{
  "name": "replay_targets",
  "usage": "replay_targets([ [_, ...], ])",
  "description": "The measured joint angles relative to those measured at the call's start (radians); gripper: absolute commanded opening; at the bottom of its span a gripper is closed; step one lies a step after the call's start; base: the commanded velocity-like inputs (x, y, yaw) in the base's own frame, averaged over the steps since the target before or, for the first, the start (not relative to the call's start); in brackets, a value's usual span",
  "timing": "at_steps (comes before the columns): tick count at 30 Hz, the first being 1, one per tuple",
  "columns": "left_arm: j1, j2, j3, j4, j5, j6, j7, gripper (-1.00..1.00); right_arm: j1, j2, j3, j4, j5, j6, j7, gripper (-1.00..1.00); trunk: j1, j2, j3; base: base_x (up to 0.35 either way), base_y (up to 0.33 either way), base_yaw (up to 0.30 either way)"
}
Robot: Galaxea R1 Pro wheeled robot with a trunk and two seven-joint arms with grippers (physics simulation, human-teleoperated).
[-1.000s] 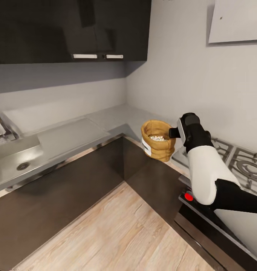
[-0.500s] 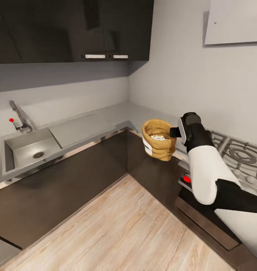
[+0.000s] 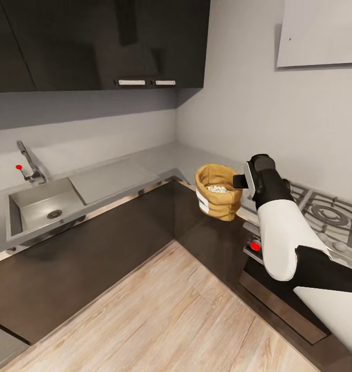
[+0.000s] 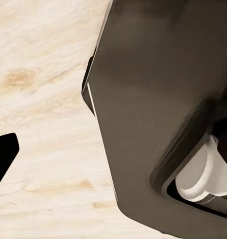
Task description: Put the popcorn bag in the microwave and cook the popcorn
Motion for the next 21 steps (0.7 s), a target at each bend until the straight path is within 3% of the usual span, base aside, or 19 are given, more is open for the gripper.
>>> replay_targets([
  [21, 0.0, 0.0, 0.0, 0.0, 0.002, 0.0, 0.0, 1.0, 0.0, -0.002, -0.001, 0.004, 0.0, 0.0, -0.001, -1.0, 0.0, 0.0, 0.034, 0.0, 0.0, 0.0],
])
